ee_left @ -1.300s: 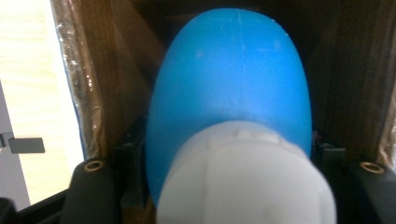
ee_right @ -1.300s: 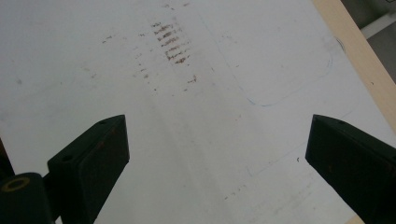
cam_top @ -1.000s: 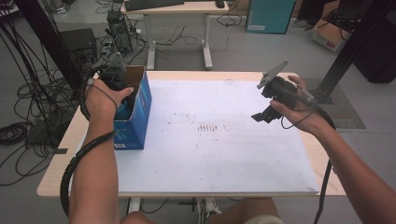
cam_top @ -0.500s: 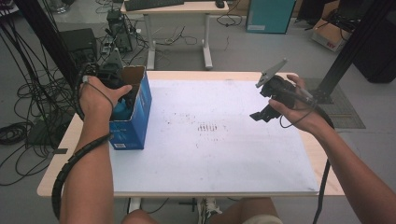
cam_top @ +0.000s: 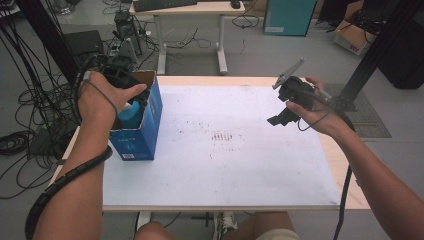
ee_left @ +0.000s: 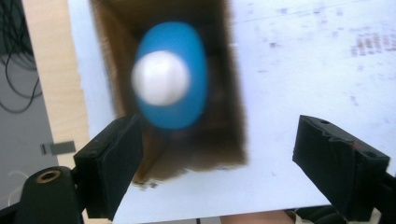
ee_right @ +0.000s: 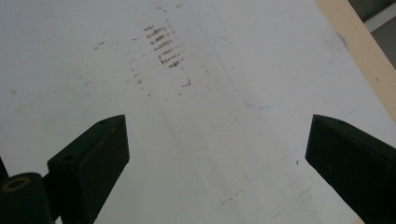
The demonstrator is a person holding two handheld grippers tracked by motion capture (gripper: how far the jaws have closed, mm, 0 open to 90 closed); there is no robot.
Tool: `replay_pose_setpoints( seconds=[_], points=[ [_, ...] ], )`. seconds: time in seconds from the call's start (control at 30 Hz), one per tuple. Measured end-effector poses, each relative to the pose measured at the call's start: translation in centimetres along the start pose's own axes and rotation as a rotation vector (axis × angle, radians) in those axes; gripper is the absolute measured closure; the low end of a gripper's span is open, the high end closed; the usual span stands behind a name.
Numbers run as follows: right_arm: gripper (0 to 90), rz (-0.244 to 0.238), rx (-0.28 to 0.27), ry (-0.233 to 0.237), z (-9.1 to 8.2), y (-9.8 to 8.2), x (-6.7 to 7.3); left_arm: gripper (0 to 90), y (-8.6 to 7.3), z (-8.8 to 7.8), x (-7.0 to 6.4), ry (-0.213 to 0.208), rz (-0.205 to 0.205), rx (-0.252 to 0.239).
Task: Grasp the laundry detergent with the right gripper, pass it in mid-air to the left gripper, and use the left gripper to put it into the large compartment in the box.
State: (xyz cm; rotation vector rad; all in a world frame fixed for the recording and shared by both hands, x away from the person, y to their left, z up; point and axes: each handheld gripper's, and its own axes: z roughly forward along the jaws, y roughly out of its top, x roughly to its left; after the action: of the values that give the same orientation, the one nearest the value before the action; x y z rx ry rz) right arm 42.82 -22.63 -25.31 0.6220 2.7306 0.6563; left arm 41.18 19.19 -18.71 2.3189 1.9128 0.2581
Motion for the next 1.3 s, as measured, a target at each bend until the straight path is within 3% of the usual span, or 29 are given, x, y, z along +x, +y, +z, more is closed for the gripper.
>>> replay_pose_setpoints(
  seconds=[0.33, 0.7, 1.17, 1.3],
  points=[
    [6.2, 0.035, 0.049, -0.013, 0.3, -0.1, -2.5, 9.8, 0.3, -1.7, -4.6, -0.032, 0.115, -0.039],
    [6.2, 0.083, 0.086, -0.018, 0.7, 0.2, -5.0, 7.4, 1.1, -1.0, -9.0, -0.136, 0.226, -0.069],
    [6.2, 0.101, 0.130, -0.043, 0.4, 1.3, -7.1, 7.6, 2.0, 0.9, -13.1, -0.177, 0.325, -0.054],
    [6.2, 0.109, 0.135, -0.052, 0.2, 1.7, -7.3, 7.6, 2.1, 1.1, -13.7, -0.153, 0.351, -0.053]
  ],
)
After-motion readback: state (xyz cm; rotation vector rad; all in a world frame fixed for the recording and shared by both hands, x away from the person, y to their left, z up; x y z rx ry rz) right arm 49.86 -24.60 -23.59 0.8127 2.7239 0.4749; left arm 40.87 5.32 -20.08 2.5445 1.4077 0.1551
